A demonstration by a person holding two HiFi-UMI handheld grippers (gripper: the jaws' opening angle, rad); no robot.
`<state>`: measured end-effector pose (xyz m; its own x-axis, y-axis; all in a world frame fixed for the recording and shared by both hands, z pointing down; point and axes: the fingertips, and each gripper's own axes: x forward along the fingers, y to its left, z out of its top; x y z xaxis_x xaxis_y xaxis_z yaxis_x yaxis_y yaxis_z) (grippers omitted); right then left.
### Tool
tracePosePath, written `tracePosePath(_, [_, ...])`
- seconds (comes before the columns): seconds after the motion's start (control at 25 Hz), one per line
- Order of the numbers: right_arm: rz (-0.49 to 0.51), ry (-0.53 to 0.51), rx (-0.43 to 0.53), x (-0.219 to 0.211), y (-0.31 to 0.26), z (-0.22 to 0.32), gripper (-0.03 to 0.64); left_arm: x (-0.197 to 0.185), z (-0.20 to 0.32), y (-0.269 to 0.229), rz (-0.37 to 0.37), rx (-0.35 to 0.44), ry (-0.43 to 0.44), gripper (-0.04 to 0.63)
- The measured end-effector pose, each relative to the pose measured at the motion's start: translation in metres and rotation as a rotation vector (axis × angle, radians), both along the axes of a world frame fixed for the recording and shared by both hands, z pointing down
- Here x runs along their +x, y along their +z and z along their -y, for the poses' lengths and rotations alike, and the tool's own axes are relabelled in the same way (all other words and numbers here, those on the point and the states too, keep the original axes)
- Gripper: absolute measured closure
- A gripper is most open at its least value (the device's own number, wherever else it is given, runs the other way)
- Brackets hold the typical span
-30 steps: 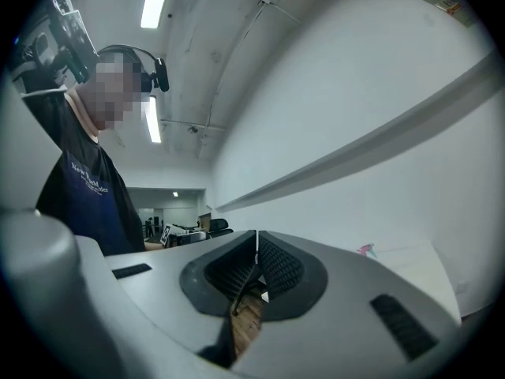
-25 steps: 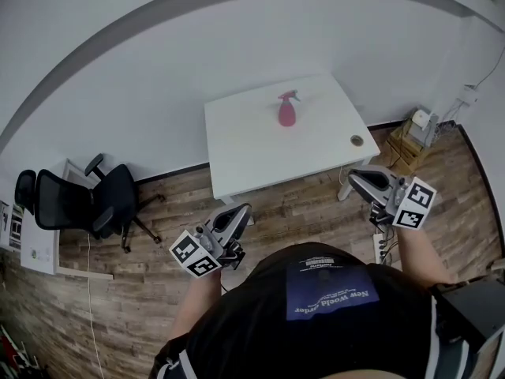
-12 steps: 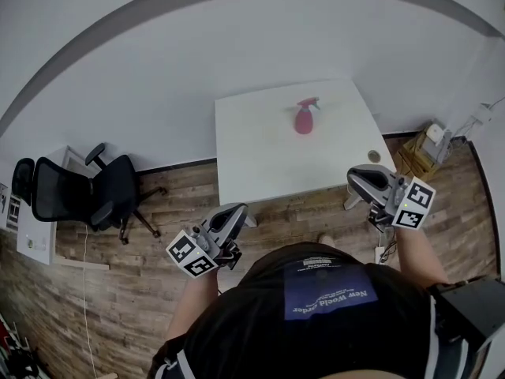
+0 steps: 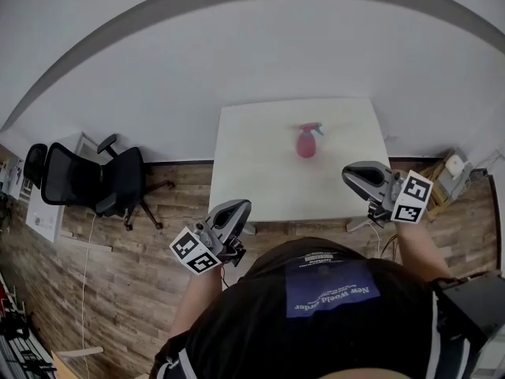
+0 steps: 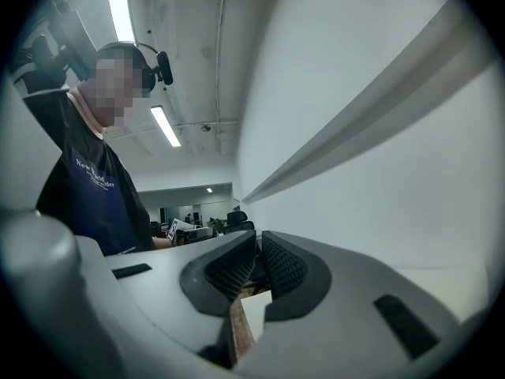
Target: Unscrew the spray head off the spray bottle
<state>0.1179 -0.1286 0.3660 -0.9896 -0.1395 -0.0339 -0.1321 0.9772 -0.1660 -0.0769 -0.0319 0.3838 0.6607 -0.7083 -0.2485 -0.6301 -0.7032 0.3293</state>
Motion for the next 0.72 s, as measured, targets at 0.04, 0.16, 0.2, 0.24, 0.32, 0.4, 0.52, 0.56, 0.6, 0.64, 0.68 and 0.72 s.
tracePosePath(0.04, [0.003,-0.011,-0.001,0.006,-0.001,0.011,0.618,0.009,0.009,-0.001,0.000,0.000,-0.004,0.592])
tracePosePath(0.16, [0.009,-0.049,-0.012,0.017,-0.002,0.040,0.618,0.030,0.034,-0.002,0.006,-0.007,-0.017,0.592])
tracePosePath(0.2, [0.010,-0.063,-0.017,0.019,-0.001,0.050,0.618,0.033,0.042,-0.003,0.008,-0.012,-0.026,0.593])
tracePosePath(0.24, [0.012,-0.076,-0.024,0.020,-0.001,0.059,0.618,0.036,0.050,-0.003,0.008,-0.019,-0.036,0.592])
tracePosePath(0.32, [0.021,-0.095,-0.037,0.027,0.003,0.073,0.618,0.043,0.061,-0.001,0.009,-0.032,-0.051,0.592])
tracePosePath(0.4, [0.031,-0.105,-0.052,0.035,0.009,0.079,0.618,0.054,0.064,0.003,0.016,-0.046,-0.056,0.592])
tracePosePath(0.52, [0.045,-0.118,-0.068,0.037,0.016,0.086,0.618,0.060,0.072,0.009,0.028,-0.067,-0.055,0.592])
tracePosePath(0.56, [0.047,-0.121,-0.070,0.036,0.018,0.088,0.618,0.059,0.076,0.010,0.029,-0.072,-0.053,0.592])
tracePosePath(0.6, [0.047,-0.121,-0.073,0.035,0.021,0.091,0.618,0.058,0.080,0.012,0.028,-0.076,-0.051,0.592])
tracePosePath(0.64, [0.046,-0.116,-0.076,0.035,0.023,0.094,0.618,0.057,0.085,0.013,0.026,-0.079,-0.046,0.592])
tracePosePath(0.68, [0.045,-0.108,-0.081,0.034,0.025,0.097,0.618,0.056,0.091,0.014,0.022,-0.080,-0.039,0.592])
tracePosePath(0.72, [0.043,-0.098,-0.086,0.033,0.027,0.101,0.618,0.054,0.096,0.014,0.019,-0.080,-0.029,0.592])
